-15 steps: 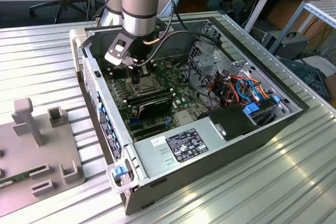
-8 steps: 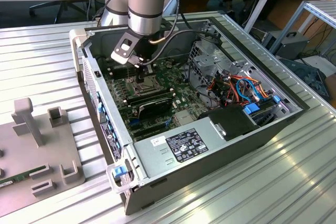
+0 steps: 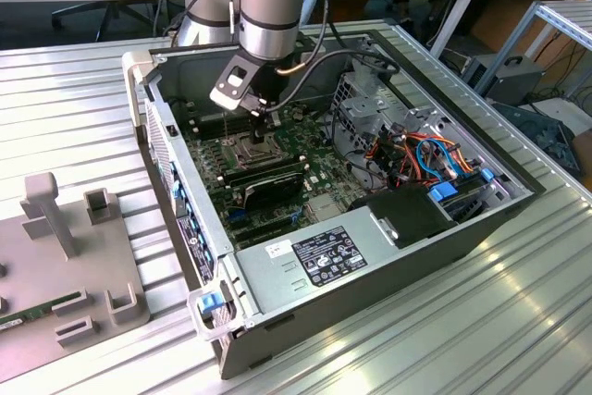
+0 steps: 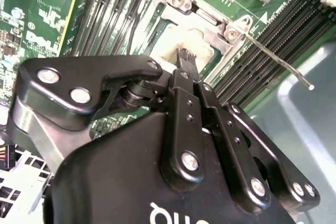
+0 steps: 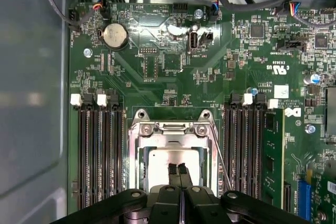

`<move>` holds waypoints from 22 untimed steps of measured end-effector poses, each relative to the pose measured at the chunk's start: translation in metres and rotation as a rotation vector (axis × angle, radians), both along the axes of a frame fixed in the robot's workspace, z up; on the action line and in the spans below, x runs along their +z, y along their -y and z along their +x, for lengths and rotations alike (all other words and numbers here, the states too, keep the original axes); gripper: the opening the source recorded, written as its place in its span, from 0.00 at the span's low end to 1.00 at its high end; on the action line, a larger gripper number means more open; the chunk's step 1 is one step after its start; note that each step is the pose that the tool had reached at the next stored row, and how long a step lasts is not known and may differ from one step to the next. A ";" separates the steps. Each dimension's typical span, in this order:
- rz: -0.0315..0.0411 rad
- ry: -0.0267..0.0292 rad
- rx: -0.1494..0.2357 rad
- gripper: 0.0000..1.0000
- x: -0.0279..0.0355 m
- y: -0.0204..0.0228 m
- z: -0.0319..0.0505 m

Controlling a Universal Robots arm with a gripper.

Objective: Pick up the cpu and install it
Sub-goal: 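Close the cpu cover, then install the first cpu locking lever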

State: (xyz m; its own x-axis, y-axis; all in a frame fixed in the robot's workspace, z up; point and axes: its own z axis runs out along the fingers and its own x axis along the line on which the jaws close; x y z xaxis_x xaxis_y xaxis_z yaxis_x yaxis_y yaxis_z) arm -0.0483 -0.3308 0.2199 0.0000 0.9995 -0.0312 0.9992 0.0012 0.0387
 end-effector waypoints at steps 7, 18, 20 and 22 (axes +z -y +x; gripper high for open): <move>0.0000 0.0000 0.000 0.11 0.0104 0.0000 0.0000; 0.0000 0.0000 0.000 0.11 0.0146 0.0000 0.0000; 0.0000 0.0000 0.000 0.11 0.0147 0.0000 0.0000; 0.0000 0.0000 0.000 0.11 0.0148 0.0000 0.0000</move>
